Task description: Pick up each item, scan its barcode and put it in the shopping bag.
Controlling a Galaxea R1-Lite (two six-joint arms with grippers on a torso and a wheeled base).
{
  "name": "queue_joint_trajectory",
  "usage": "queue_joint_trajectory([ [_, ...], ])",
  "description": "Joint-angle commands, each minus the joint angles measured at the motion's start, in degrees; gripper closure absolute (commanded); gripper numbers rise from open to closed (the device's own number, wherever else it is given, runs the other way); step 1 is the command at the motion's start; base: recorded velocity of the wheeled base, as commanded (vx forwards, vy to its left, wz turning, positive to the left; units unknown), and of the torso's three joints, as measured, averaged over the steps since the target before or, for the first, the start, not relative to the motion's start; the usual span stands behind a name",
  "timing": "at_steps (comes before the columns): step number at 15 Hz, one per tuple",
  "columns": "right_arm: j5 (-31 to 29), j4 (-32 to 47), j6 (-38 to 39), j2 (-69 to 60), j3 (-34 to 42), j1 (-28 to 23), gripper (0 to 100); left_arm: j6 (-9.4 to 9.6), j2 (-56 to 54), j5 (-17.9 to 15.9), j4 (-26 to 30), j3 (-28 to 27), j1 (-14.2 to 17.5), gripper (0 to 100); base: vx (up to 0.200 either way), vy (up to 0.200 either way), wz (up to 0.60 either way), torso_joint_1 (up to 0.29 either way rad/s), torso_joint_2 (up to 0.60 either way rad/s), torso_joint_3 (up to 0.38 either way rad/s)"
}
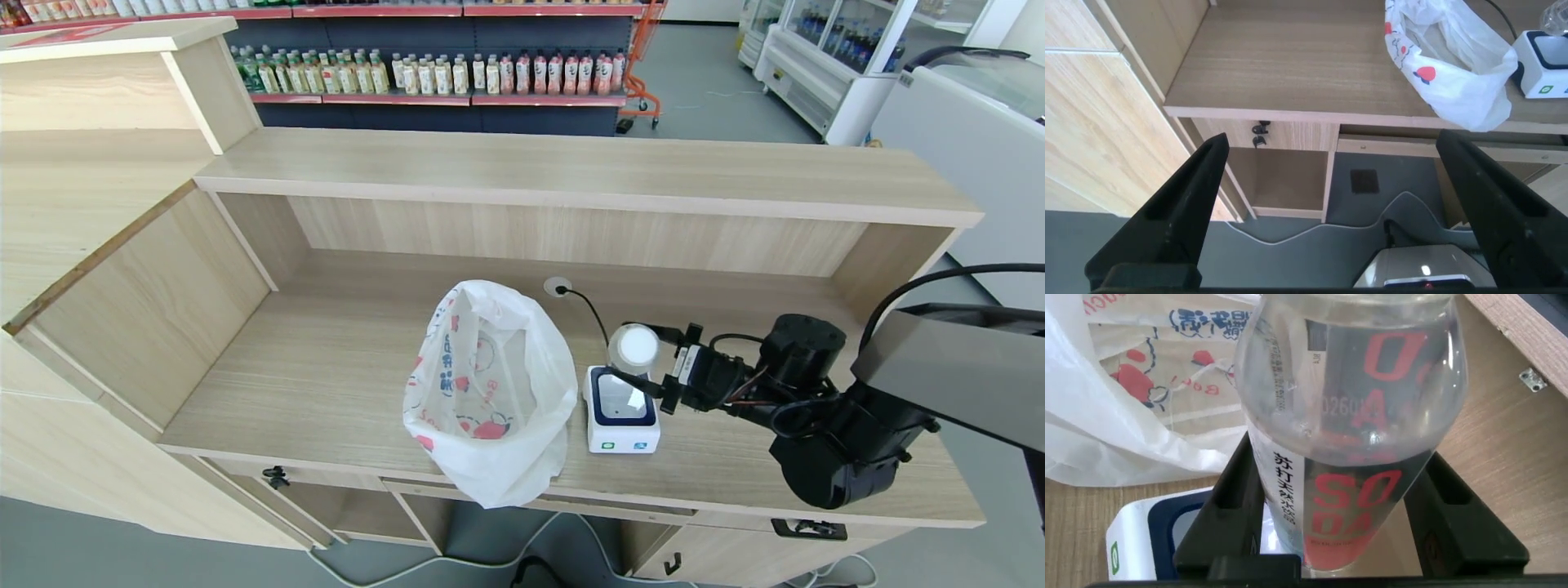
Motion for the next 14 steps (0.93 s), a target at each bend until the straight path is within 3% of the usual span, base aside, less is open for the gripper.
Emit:
queue_joint_trajectory([
  [1,0.2,0.0,-0.1,1.3,-1.1,0.0,100,0.01,0.0,0.0,0.0,0.0,0.0,0,0.000,0.000,0.00,0.000,0.00,0.000],
  [11,0.6,0.0,0.8,-0.4,-0.4,0.2,100,0.01,0.0,0.0,0.0,0.0,0.0,0,0.000,0.000,0.00,0.000,0.00,0.000],
  [14,-1.1,0.0,10.2,-8.7,1.1,0.0,100,0.01,0.0,0.0,0.0,0.0,0.0,0,0.000,0.000,0.00,0.000,0.00,0.000],
])
